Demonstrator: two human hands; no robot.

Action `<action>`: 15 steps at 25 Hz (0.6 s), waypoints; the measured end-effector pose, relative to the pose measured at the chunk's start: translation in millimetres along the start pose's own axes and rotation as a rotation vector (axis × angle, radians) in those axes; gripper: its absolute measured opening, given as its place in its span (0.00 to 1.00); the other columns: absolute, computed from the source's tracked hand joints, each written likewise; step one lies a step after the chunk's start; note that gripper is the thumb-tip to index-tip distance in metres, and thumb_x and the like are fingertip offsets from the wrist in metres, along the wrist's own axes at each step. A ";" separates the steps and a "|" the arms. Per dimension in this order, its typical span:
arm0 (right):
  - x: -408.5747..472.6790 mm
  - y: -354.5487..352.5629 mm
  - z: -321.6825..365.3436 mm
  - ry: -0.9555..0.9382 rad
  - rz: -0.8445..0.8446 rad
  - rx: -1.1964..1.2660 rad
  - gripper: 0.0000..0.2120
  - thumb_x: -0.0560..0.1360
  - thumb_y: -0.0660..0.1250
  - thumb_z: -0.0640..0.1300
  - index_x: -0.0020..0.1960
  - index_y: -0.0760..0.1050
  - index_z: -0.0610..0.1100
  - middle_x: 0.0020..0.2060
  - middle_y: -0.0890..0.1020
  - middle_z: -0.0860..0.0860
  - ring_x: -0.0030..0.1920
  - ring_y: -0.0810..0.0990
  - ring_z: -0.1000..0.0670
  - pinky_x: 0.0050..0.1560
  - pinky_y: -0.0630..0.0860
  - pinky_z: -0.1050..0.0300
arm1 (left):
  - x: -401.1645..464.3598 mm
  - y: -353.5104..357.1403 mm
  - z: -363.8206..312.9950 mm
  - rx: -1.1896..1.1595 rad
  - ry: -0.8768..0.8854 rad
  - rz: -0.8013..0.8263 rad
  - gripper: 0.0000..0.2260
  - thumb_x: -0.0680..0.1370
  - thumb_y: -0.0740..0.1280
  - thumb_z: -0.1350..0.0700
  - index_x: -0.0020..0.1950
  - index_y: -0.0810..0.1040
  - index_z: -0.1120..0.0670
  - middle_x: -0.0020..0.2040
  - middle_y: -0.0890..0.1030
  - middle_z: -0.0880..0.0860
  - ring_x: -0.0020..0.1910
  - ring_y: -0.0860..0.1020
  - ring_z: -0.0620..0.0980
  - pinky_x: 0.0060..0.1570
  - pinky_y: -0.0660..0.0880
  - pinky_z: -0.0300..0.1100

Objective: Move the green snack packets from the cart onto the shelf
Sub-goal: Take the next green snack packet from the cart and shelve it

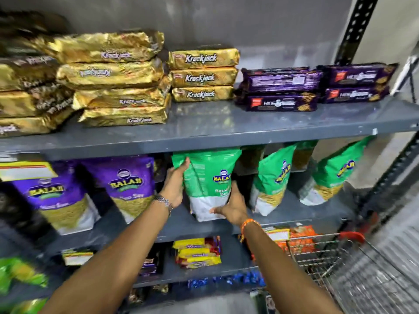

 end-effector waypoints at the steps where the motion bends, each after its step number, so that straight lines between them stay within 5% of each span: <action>1: 2.0 3.5 -1.0 0.026 -0.005 -0.023 0.52 0.48 0.87 0.43 0.67 0.65 0.45 0.56 0.84 0.47 0.58 0.82 0.45 0.57 0.81 0.51 | 2.4 -1.1 1.9 0.020 -0.009 0.001 0.09 0.78 0.67 0.52 0.50 0.85 0.55 0.49 0.88 0.50 0.50 0.85 0.49 0.67 0.73 0.56; 5: 1.6 15.0 -7.7 0.088 0.039 -0.054 0.50 0.51 0.87 0.40 0.65 0.63 0.45 0.57 0.83 0.48 0.57 0.81 0.47 0.53 0.80 0.57 | 2.1 -12.1 8.3 0.024 -0.018 -0.063 0.10 0.78 0.68 0.52 0.56 0.83 0.55 0.45 0.87 0.45 0.40 0.85 0.38 0.49 0.78 0.41; 8: 4.1 9.9 -12.5 0.110 0.151 0.002 0.52 0.55 0.85 0.32 0.69 0.60 0.45 0.57 0.80 0.53 0.57 0.79 0.51 0.51 0.78 0.70 | -13.1 -13.0 43.9 -0.122 -0.141 -0.090 0.16 0.79 0.66 0.47 0.62 0.79 0.53 0.49 0.88 0.49 0.42 0.87 0.43 0.35 0.81 0.39; 11: -4.7 10.6 -16.0 0.073 0.237 0.004 0.50 0.55 0.83 0.32 0.71 0.62 0.45 0.63 0.78 0.49 0.64 0.78 0.49 0.66 0.77 0.52 | -35.5 -5.6 97.8 -0.194 -0.322 -0.069 0.33 0.71 0.66 0.31 0.68 0.77 0.50 0.63 0.83 0.55 0.60 0.82 0.57 0.59 0.79 0.56; 13: -22.6 16.7 -17.3 0.100 0.227 0.035 0.46 0.58 0.80 0.33 0.71 0.61 0.42 0.66 0.77 0.45 0.64 0.76 0.50 0.64 0.76 0.56 | -32.9 -7.7 112.1 -0.184 -0.322 -0.134 0.40 0.65 0.66 0.25 0.71 0.75 0.47 0.68 0.79 0.53 0.65 0.79 0.57 0.68 0.72 0.58; 15: -40.8 18.4 -15.4 0.132 0.162 0.035 0.35 0.61 0.74 0.37 0.65 0.66 0.46 0.57 0.80 0.48 0.57 0.79 0.50 0.53 0.78 0.63 | -28.5 -3.0 101.0 -0.206 -0.318 -0.133 0.33 0.73 0.58 0.27 0.69 0.76 0.47 0.68 0.79 0.51 0.63 0.80 0.54 0.68 0.71 0.55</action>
Point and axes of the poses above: each hand's wrist, its own x-axis towards the middle knuckle, its own y-axis out of the palm, z = x × y, the point moved 6 cm from there along x, towards the middle knuckle
